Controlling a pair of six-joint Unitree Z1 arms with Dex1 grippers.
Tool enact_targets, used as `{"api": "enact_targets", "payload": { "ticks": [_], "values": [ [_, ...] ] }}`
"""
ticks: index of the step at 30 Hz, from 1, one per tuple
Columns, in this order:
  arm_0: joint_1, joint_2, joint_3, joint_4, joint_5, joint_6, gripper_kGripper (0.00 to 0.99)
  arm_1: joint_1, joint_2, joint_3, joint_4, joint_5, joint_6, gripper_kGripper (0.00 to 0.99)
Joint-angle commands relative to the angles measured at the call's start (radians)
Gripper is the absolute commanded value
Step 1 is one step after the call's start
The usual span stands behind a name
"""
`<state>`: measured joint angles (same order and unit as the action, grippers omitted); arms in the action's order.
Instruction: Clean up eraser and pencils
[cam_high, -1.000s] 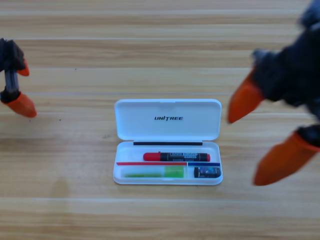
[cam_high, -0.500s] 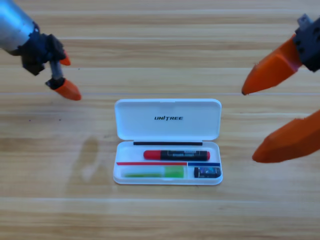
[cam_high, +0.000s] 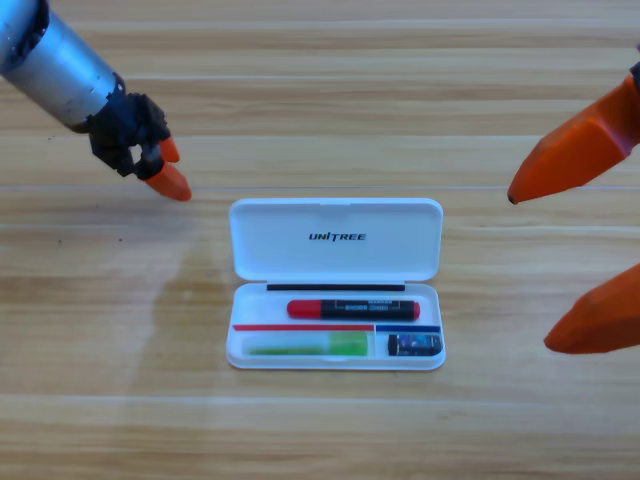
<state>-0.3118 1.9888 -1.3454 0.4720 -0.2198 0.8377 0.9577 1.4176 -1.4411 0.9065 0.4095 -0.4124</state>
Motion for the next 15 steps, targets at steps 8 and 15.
{"api": "enact_targets", "payload": {
  "ticks": [8, 15],
  "values": [
    [-0.036, 0.056, -0.018, -0.050, -0.001, -0.029, 0.000, -0.030, -0.005, 0.033, -0.015, 0.022, 0.003, 0.931],
    [-0.081, 0.085, -0.044, -0.041, 0.011, -0.060, 0.000, -0.028, -0.003, 0.034, -0.015, 0.022, 0.003, 0.931]
  ]
}}
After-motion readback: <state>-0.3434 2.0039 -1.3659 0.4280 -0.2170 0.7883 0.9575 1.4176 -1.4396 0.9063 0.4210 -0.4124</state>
